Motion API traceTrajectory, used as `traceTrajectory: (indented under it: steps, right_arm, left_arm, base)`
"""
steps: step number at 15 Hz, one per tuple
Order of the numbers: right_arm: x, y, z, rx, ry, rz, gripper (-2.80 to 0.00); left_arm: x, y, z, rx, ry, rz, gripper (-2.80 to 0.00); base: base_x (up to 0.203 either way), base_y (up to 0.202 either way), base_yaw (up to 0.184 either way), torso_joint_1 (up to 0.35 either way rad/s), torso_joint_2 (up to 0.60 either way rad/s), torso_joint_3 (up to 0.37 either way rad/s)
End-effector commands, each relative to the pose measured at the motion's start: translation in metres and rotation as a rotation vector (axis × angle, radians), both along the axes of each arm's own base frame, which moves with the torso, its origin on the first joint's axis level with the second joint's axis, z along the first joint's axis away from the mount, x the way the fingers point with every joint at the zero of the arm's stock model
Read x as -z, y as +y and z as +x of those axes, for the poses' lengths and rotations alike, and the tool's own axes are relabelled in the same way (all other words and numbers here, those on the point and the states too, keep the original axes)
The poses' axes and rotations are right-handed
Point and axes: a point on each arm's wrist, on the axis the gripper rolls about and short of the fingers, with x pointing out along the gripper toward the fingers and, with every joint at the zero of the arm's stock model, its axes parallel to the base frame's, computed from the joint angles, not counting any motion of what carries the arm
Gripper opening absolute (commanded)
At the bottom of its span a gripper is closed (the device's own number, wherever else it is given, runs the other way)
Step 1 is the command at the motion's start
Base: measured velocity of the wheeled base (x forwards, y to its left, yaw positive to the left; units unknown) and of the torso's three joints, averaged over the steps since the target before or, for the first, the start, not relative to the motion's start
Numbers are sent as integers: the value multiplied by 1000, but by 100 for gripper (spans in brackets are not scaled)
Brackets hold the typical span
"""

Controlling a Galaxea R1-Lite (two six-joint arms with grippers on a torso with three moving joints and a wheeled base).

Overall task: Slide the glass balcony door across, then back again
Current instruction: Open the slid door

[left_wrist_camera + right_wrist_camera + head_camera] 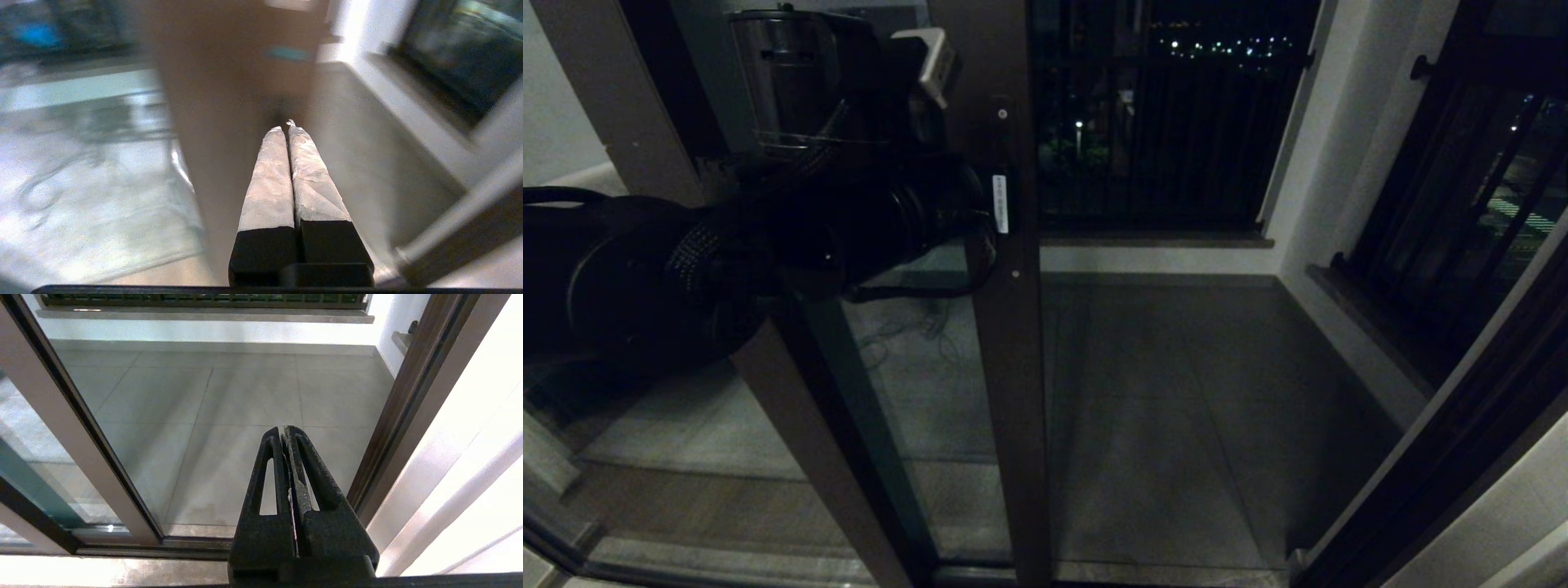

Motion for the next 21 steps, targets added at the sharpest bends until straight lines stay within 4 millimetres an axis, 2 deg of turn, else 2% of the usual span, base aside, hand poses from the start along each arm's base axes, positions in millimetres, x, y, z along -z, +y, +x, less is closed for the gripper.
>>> traceTrajectory:
  steps: [1,3,5,10,13,21]
  right_arm:
    - [0,0,0,0,2,-1,-280]
    - [0,0,0,0,2,-1,-280]
    - [0,0,0,0,2,-1,-280]
    - [0,0,0,0,2,-1,-280]
    - [0,0,0,0,2,-1,-280]
    - [0,0,0,0,2,-1,-280]
  left_arm:
    - [-4,0,-20,84,-7,-7,-280]
    - [-7,-9,-36,177,-12,-11,-280]
    - [-6,-18,-35,238,-9,-7,-280]
    - [0,-58,11,199,-30,-16,-280]
    - [3,-85,45,31,-65,-47,-280]
    - [13,-79,48,-171,33,46,-280]
  base:
    - [0,0,0,0,0,0]
    - [0,0,0,0,0,0]
    - [0,0,0,0,0,0]
    - [0,0,0,0,0,0]
    - [0,0,0,0,0,0]
    - [0,0,0,0,0,0]
